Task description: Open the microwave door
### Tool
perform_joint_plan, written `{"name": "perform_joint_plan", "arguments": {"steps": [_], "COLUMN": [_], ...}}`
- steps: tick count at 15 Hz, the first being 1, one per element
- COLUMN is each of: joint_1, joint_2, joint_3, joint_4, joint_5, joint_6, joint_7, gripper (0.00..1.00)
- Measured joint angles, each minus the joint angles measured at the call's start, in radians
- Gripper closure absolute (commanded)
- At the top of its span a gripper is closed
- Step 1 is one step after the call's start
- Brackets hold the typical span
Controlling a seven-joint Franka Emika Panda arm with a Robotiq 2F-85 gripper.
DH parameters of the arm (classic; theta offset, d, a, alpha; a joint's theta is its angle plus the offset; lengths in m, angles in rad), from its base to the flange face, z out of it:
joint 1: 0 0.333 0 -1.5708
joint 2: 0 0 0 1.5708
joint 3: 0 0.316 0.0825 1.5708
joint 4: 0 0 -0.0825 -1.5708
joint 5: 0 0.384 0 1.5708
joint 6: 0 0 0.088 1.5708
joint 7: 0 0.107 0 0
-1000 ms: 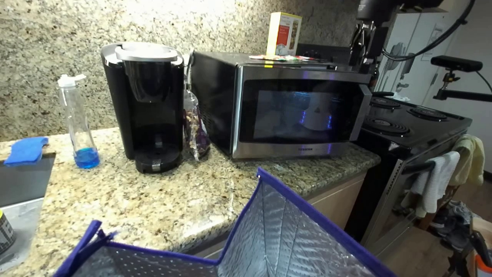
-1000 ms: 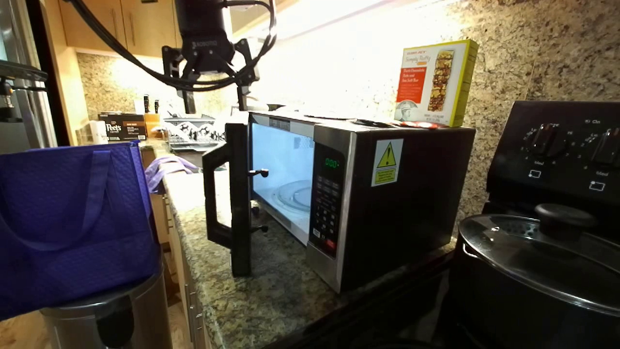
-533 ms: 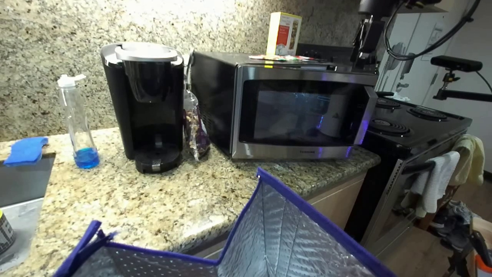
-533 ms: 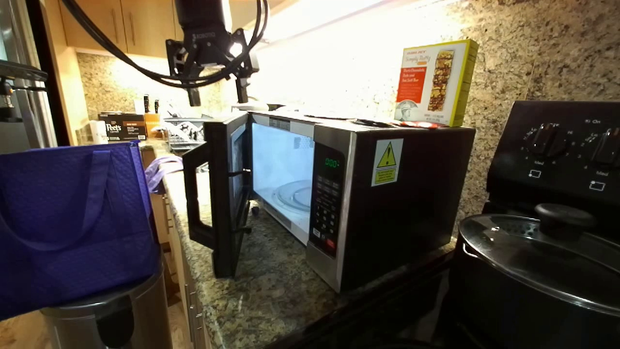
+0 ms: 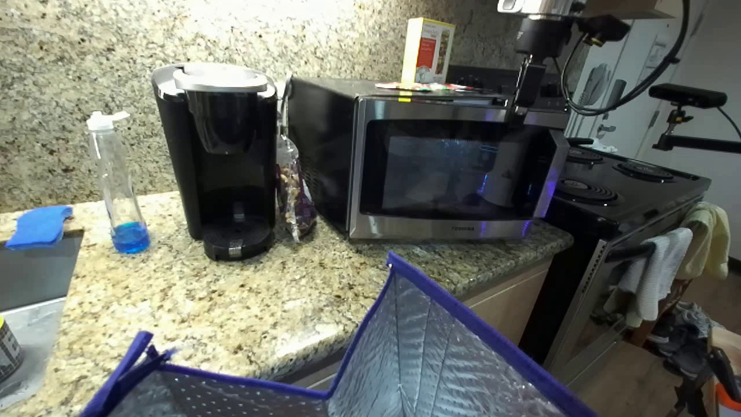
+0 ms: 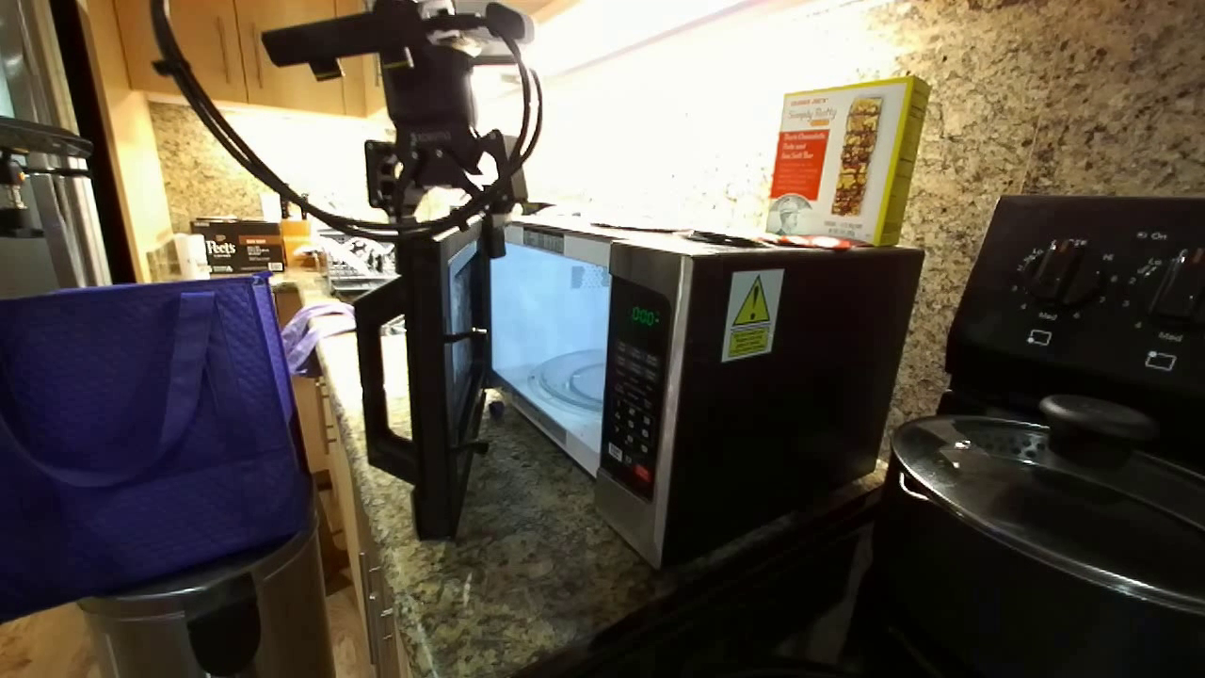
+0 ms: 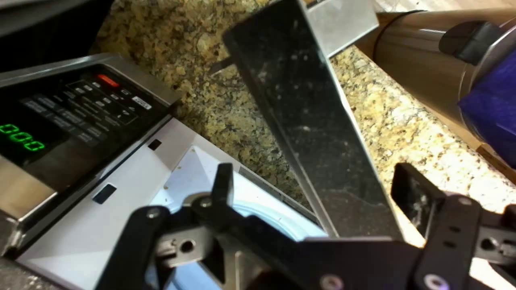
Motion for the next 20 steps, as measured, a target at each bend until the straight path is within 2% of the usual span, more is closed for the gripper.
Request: {"name": "perform_joint_plan", "arguments": {"steps": [5,13,16,20], "joint_1": [0.003,0.048,0.062,0.069], "joint_2": [0.038,-0.018,-0.032,-0.038], "joint_3": [0.017,0.076,0.08,0.08], "joint_4": [0.01,0.038,0.039,0.061], "joint_5": [0.078,0.094,0.126,0.223], "joint_6": [-0.032,-0.214,-0.28,-0.374], "joint_7": [-0.021,-0.051,-0.151,-0.322], "gripper": [0.0,0.0,0.0,0.0]}}
